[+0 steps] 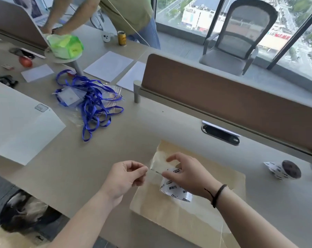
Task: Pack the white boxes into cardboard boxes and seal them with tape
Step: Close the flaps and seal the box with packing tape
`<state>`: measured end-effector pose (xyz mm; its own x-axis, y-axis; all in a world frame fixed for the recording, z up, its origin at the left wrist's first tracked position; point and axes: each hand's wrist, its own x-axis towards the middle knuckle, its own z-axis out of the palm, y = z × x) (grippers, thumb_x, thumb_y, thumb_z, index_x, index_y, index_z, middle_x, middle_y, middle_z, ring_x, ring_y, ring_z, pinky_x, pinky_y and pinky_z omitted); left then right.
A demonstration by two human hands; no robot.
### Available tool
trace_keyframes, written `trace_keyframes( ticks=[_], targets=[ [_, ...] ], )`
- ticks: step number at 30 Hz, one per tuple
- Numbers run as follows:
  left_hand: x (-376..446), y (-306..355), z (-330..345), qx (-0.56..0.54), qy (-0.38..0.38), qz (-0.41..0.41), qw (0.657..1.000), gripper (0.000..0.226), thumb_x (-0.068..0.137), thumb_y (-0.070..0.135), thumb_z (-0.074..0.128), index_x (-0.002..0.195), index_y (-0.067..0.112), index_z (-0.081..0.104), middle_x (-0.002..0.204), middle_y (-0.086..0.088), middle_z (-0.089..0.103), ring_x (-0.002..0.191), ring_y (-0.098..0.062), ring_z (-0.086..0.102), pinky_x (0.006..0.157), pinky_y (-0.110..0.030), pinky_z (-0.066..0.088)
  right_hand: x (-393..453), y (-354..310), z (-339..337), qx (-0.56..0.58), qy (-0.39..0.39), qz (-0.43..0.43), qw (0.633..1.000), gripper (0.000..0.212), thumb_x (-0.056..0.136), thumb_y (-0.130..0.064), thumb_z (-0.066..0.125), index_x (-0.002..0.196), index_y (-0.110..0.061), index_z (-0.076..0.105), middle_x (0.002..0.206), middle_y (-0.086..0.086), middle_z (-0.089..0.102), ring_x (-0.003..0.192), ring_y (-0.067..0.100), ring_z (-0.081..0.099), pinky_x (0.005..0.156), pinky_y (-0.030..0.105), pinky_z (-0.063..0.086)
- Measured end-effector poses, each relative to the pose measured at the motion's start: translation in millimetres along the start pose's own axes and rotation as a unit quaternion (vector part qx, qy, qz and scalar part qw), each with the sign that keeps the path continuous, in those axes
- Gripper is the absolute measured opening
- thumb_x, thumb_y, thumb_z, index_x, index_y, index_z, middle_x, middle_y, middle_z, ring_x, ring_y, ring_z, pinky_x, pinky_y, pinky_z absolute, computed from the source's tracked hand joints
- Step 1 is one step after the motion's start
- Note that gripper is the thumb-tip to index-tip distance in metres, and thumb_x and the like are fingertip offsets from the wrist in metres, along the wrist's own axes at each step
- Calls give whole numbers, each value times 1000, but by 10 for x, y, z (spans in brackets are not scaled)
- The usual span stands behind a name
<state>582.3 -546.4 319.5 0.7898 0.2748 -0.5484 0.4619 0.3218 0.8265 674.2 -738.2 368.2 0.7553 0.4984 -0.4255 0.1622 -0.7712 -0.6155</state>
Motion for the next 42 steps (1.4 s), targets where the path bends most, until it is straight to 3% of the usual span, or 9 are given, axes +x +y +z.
trace_keyframes(
  ticks=[4,7,11,14,18,25,30,42],
  targets=[
    [123,-32,-62,16,11,5,1000,8,90,4,71,83,0,69,70,-16,66,61,-23,57,57,-28,51,84,27,46,5,17,19,1000,37,80,-57,74,90,-24,62,85,-5,70,76,10,65,58,23,46],
    [220,-47,-52,28,14,6,999,11,92,6,70,82,0,69,71,-17,67,64,-24,57,59,-29,51,101,83,94,41,10,29,999,54,82,-57,74,65,-11,48,59,-2,56,51,14,47,49,29,36],
    [330,-37,-19,57,32,15,998,13,91,9,72,82,0,71,70,-11,69,63,-19,59,73,-36,57,118,104,102,94,-5,34,995,55,86,-53,73,57,-18,42,53,-4,47,48,15,40,49,28,31],
    [348,3,2,48,31,10,998,12,90,6,72,81,-1,70,64,-9,67,58,-19,58,72,-39,57,142,80,70,98,-4,38,994,56,87,-54,70,58,-14,44,55,-2,51,49,16,43,51,30,34],
    [317,105,-43,40,43,19,998,12,89,2,71,78,-1,69,59,-11,63,52,-20,56,58,-28,53,111,-75,8,-55,6,35,998,60,89,-63,58,60,-15,39,56,0,46,51,16,38,52,32,33],
    [316,122,-90,37,66,6,997,10,88,5,74,82,-2,70,61,-13,62,53,-23,56,63,-34,52,154,-68,-66,-189,-11,92,978,56,92,-67,49,65,-19,39,64,-3,49,58,18,44,52,31,35],
    [249,3,-20,80,66,-11,995,11,85,9,78,79,2,73,60,-11,65,52,-19,57,57,-27,53,187,-107,-95,-277,-29,96,955,52,91,-65,50,67,-20,42,69,-4,55,64,21,52,56,30,40],
    [268,-19,63,146,107,34,983,14,78,12,85,72,7,74,52,1,66,48,-11,55,61,-30,55,293,-178,12,-321,-38,91,942,48,92,-62,52,68,-23,40,70,-5,48,74,27,53,64,32,42]
  ],
)
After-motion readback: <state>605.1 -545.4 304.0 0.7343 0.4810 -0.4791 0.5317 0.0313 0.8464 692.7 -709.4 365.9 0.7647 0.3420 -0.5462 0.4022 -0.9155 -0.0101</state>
